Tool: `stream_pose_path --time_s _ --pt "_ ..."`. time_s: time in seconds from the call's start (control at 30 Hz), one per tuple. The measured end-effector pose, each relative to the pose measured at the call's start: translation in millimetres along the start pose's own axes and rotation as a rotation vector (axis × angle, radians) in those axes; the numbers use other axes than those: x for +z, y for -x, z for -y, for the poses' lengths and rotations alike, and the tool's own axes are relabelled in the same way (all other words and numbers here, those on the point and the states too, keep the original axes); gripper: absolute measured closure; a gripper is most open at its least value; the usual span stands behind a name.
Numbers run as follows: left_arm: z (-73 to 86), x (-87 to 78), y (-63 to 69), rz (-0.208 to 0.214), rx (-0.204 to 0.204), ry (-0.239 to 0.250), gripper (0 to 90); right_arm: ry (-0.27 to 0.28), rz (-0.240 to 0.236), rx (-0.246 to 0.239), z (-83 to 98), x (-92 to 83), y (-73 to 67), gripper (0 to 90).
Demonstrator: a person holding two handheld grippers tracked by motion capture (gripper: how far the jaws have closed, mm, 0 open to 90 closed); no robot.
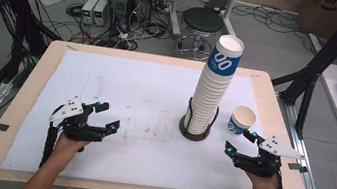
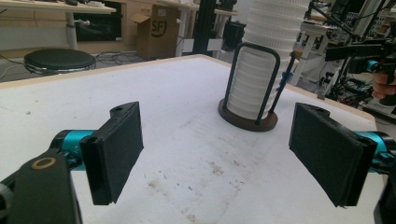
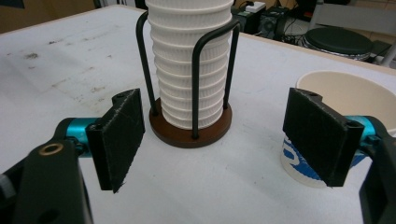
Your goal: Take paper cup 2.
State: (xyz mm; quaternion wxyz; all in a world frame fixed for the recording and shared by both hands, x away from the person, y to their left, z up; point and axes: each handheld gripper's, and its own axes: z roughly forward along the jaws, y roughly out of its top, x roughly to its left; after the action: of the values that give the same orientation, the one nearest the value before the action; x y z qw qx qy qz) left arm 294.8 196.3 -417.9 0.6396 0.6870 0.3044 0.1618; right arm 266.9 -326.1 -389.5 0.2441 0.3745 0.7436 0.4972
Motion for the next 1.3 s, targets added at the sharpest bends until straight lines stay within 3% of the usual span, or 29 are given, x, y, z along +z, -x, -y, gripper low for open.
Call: stream_pose_path --time_s 0.2,0.5,0.7,0.9,1.1,1.3 --pt "-0.2 1.1 -0.6 0.006 -0.004 0.003 17.6 -0.011 0.007 -0.001 2.0 -0.3 0.3 21.1" --pt "0.3 4.4 2.1 0.038 -0.021 0.006 18.0 -0.024 -0.024 -0.017 2.1 4.1 -6.3 21.1" --pt "-9.0 15.7 7.9 0.064 -0.014 0.014 17.6 -0.037 -0.038 -0.022 4.6 6.9 -9.3 21.1" --pt "-34.2 34.5 12.2 0.106 -0.004 0.024 17.6 -0.040 -0.057 -0.028 3.4 8.9 -10.2 21.1" --pt "-70.6 53.5 19.0 0.171 0.005 0.072 16.9 -0.044 -0.065 -0.016 3.5 10.3 -10.4 21.1" --pt "-98.8 68.4 21.3 0.214 0.019 0.066 16.9 -0.046 -0.069 -0.020 3.5 9.8 -10.2 21.1"
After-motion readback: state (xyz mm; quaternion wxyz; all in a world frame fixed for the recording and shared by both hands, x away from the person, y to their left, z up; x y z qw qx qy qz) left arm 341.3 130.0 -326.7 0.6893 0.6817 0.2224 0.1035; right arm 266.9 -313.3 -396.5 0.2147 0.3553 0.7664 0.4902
